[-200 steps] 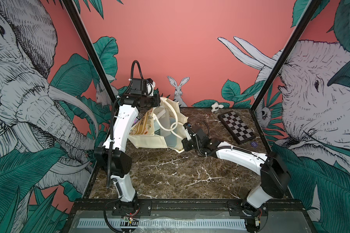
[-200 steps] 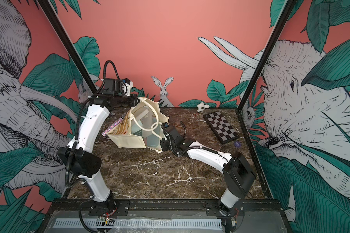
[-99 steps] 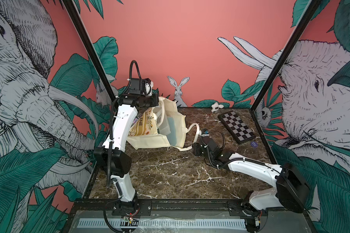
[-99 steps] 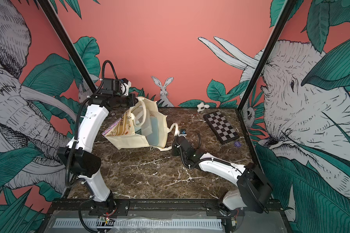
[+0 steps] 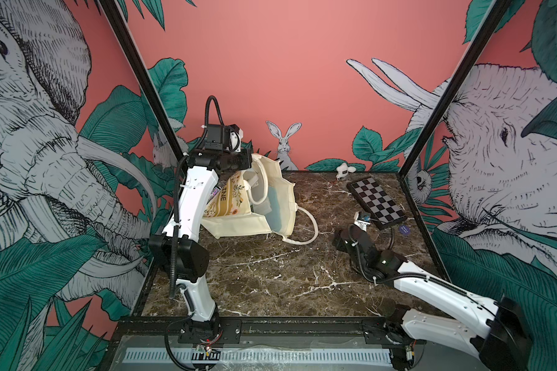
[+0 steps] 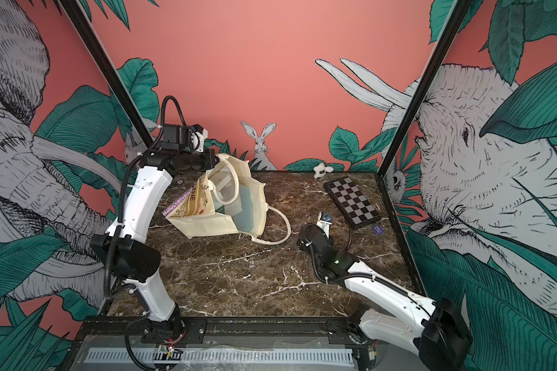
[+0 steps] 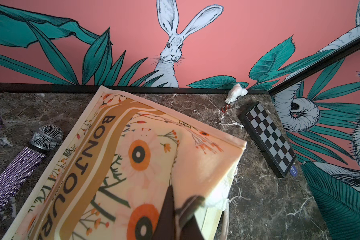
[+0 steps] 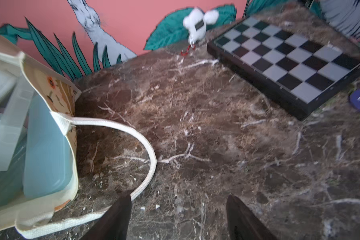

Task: Take out the pencil case from the canvas bag
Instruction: Adjust the canvas bag at the center of the board.

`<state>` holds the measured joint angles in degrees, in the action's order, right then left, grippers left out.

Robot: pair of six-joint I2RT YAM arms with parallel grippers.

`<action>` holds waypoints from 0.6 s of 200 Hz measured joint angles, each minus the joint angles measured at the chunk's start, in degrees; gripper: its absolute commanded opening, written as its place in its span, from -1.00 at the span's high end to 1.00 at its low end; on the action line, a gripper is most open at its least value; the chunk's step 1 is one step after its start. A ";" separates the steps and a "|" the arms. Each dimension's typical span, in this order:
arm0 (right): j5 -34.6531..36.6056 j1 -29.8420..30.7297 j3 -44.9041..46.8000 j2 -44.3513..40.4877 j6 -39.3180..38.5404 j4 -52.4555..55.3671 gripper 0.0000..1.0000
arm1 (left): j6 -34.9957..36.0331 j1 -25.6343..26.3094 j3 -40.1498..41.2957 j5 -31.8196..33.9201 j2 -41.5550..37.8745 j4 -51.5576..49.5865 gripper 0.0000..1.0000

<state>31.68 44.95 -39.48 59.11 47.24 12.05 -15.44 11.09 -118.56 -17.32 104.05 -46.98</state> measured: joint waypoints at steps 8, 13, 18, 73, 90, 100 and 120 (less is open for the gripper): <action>-0.70 -0.28 -0.04 -0.48 -1.57 -1.38 -0.37 | 0.00 -0.02 -0.15 -0.13 0.04 -0.15 1.00; -1.57 -0.39 -0.28 -0.28 -2.78 -2.19 -0.36 | 0.00 -0.02 -0.26 -0.26 0.09 -0.24 1.00; -2.82 -0.55 -0.61 0.31 -3.98 -3.19 -0.36 | -0.02 -0.02 -0.33 -0.46 0.09 -0.33 1.00; -22.62 -0.83 -8.55 20.59 -7.39 -17.73 -0.51 | -0.52 -0.02 -0.55 -2.08 0.15 -0.79 1.00; -26.86 -0.81 -9.84 27.28 -5.79 -22.49 -0.57 | -0.57 -0.04 -0.55 -2.23 0.15 -0.94 1.00; -28.79 -0.81 -10.82 31.08 -4.63 -24.92 -0.57 | -0.59 -0.04 -0.55 -2.36 0.15 -0.98 1.00; -31.19 -0.81 -12.92 37.68 -2.34 -28.63 -0.54 | -0.59 -0.04 -0.55 -2.54 0.15 -1.11 1.00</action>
<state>0.49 44.14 -52.40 96.79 44.91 -16.58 -16.03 11.05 -119.11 -19.86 104.20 -48.10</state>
